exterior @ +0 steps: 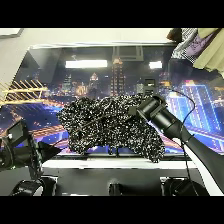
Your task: Fold the clothes and pants, and hang the long-sleeved shirts on hangers.
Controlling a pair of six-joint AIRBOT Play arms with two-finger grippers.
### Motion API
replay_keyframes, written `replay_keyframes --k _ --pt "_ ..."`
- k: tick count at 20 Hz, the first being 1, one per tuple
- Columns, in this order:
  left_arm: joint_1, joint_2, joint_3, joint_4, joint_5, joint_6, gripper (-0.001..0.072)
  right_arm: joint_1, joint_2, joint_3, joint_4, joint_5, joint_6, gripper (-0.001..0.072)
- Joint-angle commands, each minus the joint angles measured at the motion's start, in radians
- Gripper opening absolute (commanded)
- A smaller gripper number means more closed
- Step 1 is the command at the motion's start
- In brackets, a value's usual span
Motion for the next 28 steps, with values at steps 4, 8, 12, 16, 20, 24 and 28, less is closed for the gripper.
replay_keyframes --k 4,8,12,16,20,24,28 --pt "0.0 -0.085 -0.006 -0.03 0.015 0.083 0.0016 0.0 0.02 0.0 0.004 -0.023 0.009 0.0016" --pt "0.0 -0.098 -0.004 -0.023 0.045 0.085 0.0016 0.0 0.023 0.0 0.014 -0.014 -0.003 0.0016" --pt "0.026 -0.079 0.03 0.012 0.044 0.081 0.0015 0.0 0.025 0.0 0.002 0.012 -0.008 0.0016" --pt "0.1 -0.066 0.048 -0.006 0.023 0.083 0.0016 0.0 0.025 0.0 -0.007 -0.005 0.0 0.0016" --pt "0.1 -0.079 0.035 -0.047 0.015 0.109 0.0016 0.0 0.025 0.0 -0.005 -0.016 0.002 0.0016" --pt "0.099 -0.093 0.035 -0.048 0.003 0.11 0.0016 0.0 0.025 0.0 -0.005 -0.024 0.01 0.0016" --pt "0.099 -0.141 0.035 -0.048 0.007 0.146 0.0015 0.0 0.027 0.0 0.004 -0.032 0.009 0.0016"
